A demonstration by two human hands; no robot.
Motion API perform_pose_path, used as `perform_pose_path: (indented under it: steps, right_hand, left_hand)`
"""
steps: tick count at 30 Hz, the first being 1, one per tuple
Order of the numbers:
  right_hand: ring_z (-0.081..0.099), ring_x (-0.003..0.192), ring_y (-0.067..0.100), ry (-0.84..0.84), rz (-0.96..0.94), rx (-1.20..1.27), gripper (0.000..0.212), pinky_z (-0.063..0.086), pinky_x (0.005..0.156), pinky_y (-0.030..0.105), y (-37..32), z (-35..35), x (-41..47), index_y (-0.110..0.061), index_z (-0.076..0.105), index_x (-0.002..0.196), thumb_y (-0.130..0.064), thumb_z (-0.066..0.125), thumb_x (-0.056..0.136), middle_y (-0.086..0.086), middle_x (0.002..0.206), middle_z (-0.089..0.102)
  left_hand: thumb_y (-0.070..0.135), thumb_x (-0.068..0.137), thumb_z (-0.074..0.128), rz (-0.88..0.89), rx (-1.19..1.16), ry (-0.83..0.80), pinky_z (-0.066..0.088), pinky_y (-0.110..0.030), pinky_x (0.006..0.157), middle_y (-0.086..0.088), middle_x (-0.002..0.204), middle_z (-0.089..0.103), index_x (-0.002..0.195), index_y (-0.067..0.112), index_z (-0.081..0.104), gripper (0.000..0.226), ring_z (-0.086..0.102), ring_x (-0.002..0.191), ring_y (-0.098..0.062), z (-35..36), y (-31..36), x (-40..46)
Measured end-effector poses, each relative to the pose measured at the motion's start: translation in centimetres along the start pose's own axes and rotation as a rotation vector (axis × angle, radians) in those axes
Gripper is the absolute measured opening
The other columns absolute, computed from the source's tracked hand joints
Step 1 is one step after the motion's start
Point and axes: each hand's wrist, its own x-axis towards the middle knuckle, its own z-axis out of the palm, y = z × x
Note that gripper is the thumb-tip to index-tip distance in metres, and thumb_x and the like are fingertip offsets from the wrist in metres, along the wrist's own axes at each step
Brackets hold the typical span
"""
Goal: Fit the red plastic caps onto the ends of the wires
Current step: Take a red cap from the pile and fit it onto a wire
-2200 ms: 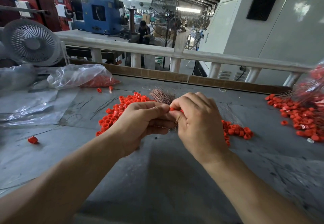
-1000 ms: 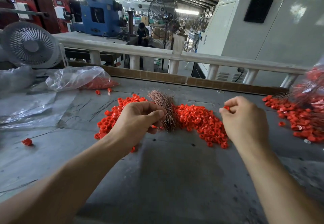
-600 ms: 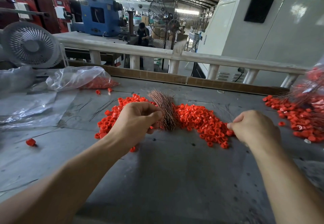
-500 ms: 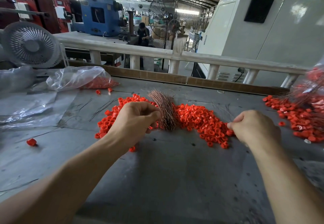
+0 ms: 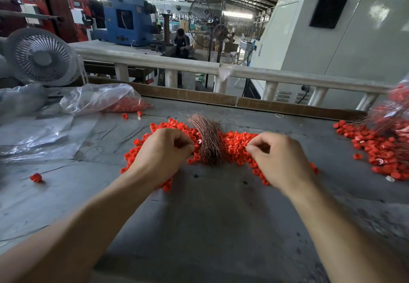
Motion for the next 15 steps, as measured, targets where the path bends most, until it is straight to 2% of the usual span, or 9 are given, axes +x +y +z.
perform_pose_path:
  steps: [2,6,8,10,11,15]
  right_hand:
    - [0.067,0.078,0.011,-0.046,-0.050,0.033,0.007,0.054,0.077,0.032,-0.5,0.6,-0.3,-0.028,0.074,0.081,-0.028,0.077,0.087,-0.014,0.078,0.072]
    - [0.065,0.073,0.007,-0.092,-0.102,0.046,0.009,0.055,0.075,0.035,-1.1,1.3,-0.7,-0.029,0.073,0.082,-0.033,0.075,0.089,-0.014,0.075,0.071]
    - [0.065,0.073,0.006,-0.091,-0.114,0.052,0.010,0.054,0.075,0.035,-1.3,1.4,-0.7,-0.028,0.073,0.082,-0.034,0.074,0.090,-0.013,0.075,0.071]
    - [0.064,0.073,0.004,-0.085,-0.125,0.048,0.011,0.054,0.074,0.034,-1.4,1.4,-0.8,-0.028,0.073,0.082,-0.034,0.074,0.091,-0.014,0.075,0.071]
    - [0.064,0.073,0.004,-0.083,-0.130,0.048,0.011,0.054,0.074,0.034,-1.4,1.4,-0.8,-0.028,0.073,0.082,-0.034,0.074,0.091,-0.015,0.075,0.071]
    - [0.064,0.074,0.002,-0.076,-0.141,0.074,0.009,0.053,0.073,0.031,-1.6,1.4,-1.0,-0.028,0.074,0.082,-0.031,0.074,0.091,-0.017,0.075,0.070]
  left_hand:
    - [0.026,0.083,0.080,-0.008,0.092,-0.004,0.037,-0.010,0.052,0.019,0.069,0.068,0.073,0.032,0.072,0.015,0.061,0.066,0.003,0.1,-0.1,-0.2]
    - [0.044,0.080,0.081,0.021,0.257,0.001,0.038,-0.018,0.060,0.019,0.072,0.064,0.079,0.033,0.073,0.014,0.054,0.068,0.004,0.0,0.1,-0.5]
    - [0.045,0.081,0.080,0.030,0.302,-0.014,0.050,-0.031,0.078,0.019,0.069,0.063,0.077,0.032,0.073,0.016,0.055,0.071,0.000,-0.1,0.3,-0.6]
    - [0.041,0.084,0.077,0.032,0.343,-0.031,0.049,-0.044,0.096,0.018,0.071,0.064,0.073,0.032,0.069,0.017,0.059,0.078,-0.011,-0.2,0.6,-0.6]
    - [0.040,0.085,0.076,0.037,0.349,-0.023,0.048,-0.045,0.096,0.017,0.071,0.065,0.073,0.031,0.069,0.017,0.060,0.080,-0.013,-0.2,0.6,-0.7]
    - [0.034,0.089,0.072,0.132,0.312,0.083,0.039,-0.032,0.075,0.013,0.073,0.066,0.078,0.025,0.072,0.014,0.058,0.077,-0.012,-0.3,1.0,-0.8]
